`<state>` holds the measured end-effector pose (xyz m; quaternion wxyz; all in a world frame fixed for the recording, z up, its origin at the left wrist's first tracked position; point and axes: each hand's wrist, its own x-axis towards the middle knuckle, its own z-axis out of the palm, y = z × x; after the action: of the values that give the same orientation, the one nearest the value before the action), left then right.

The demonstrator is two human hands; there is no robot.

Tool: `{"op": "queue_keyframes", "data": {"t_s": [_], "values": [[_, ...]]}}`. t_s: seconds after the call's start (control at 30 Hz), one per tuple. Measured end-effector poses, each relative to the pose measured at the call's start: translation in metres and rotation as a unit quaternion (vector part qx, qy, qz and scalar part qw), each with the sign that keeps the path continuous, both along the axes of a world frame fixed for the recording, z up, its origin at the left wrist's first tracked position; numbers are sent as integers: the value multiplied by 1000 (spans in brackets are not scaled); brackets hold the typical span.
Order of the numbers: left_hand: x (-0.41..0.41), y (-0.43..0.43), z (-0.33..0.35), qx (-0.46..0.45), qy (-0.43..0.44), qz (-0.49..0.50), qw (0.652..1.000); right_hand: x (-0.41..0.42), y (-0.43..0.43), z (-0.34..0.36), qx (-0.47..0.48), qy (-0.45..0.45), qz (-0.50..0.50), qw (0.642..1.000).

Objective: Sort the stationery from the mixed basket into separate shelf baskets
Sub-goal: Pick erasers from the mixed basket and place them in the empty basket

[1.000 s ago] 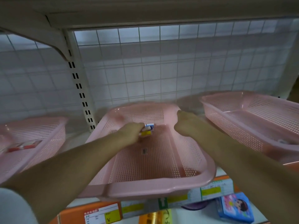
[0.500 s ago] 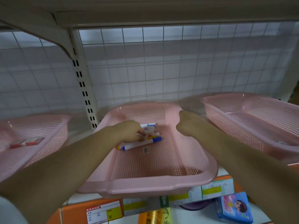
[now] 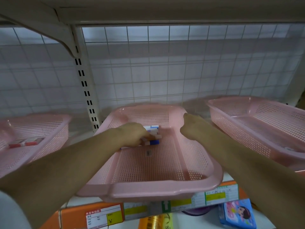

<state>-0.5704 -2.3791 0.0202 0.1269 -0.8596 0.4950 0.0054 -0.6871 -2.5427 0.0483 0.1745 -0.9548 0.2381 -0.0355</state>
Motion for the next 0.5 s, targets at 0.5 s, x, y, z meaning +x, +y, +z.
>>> {"op": "queue_keyframes", "data": {"t_s": [0.5], "values": [[-5,-13,-16,-18,-14,-99,995,-2,4,2,-24,10,-17,1000]]}}
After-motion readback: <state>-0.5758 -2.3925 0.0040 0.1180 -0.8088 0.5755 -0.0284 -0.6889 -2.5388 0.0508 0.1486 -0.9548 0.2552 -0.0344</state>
